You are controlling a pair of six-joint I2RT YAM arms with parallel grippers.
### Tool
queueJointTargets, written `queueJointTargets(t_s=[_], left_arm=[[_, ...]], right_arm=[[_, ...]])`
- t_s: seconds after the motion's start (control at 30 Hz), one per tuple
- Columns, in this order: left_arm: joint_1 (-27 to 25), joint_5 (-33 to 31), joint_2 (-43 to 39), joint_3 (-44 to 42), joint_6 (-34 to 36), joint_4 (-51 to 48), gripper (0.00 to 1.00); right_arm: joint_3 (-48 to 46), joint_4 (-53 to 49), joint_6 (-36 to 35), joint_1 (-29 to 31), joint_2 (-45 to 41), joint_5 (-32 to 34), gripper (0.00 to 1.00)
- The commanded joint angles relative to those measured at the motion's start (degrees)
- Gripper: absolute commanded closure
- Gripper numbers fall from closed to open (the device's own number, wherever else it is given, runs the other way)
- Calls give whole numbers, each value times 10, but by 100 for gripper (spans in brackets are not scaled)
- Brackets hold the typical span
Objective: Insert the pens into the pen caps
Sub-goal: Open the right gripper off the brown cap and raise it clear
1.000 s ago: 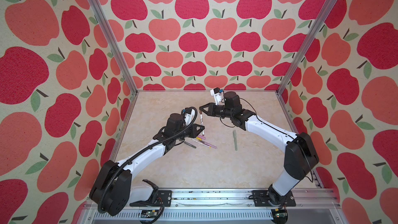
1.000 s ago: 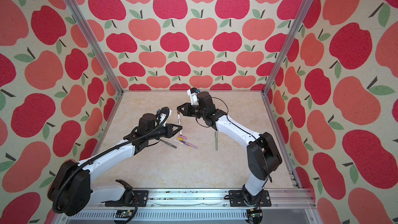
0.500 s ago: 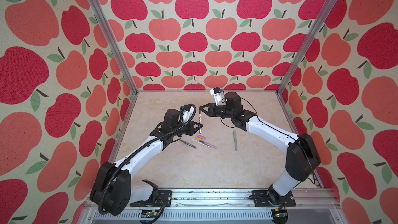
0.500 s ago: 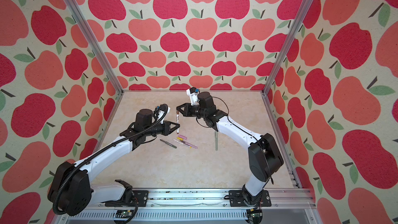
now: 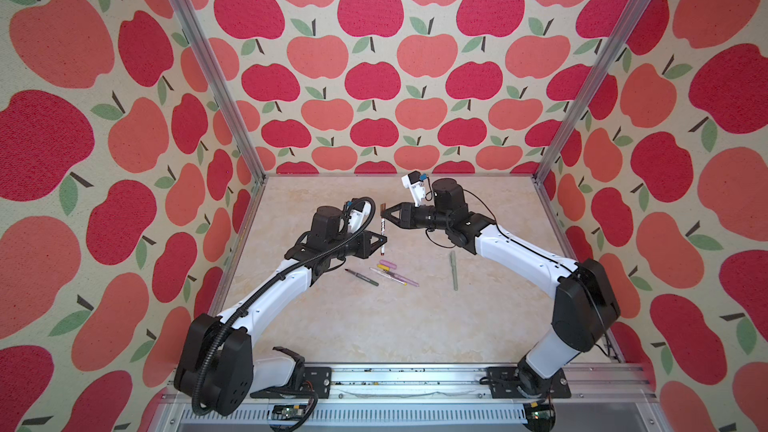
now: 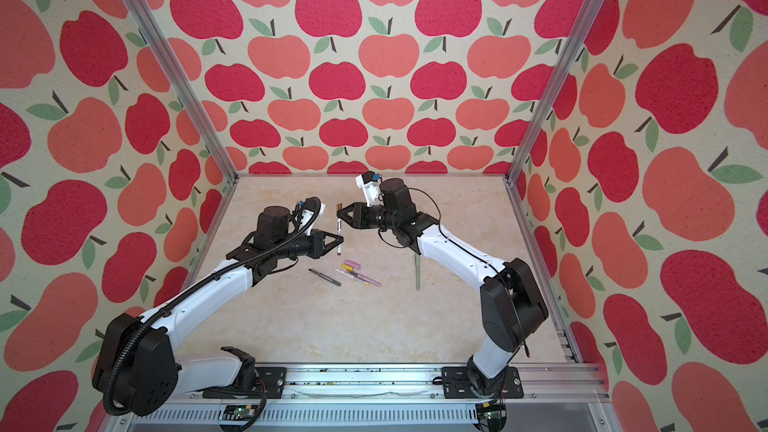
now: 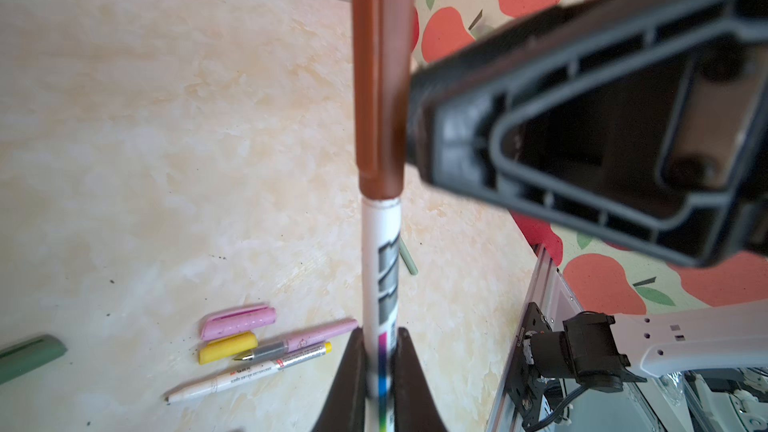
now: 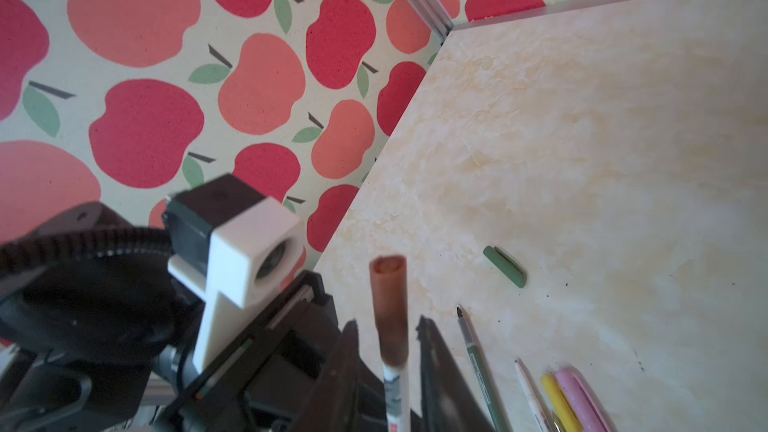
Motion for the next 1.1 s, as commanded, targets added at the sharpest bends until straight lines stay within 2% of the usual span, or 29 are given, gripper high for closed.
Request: queueJointTargets(t_s=[0.0,0.07,0.17,0.37,0.53,0.67,0.87,1.07], left_arm=[[5,6,-17,18,21,7,99],[5,17,-21,11,20,-1,99],[4,36,-32,-2,18,-17,98],[1,68,-67,-13,44,-66,98],[-15,70,-87,-6,89,-122,98],[-31,58,-85,-1,110,-145,98],[-38,47,-82,1,111,-145,98],[-40,45,-84,3,112,-141,98]], right_arm=[[12,-39,-28,2,-32,-48,53],[15,-39,-35,-5,-42,-62,43],[15,-40,-49,-18,-58,-88,35],[18,-82,-79,-42,-78,-93,30],[33,-109,-97,-46,-81,-90,32],[51,-122,-102,-43,-71,-99,37],[70,-147,-118,-28,-60,-100,45],[77,-166,-134,-16,-47,-85,47]])
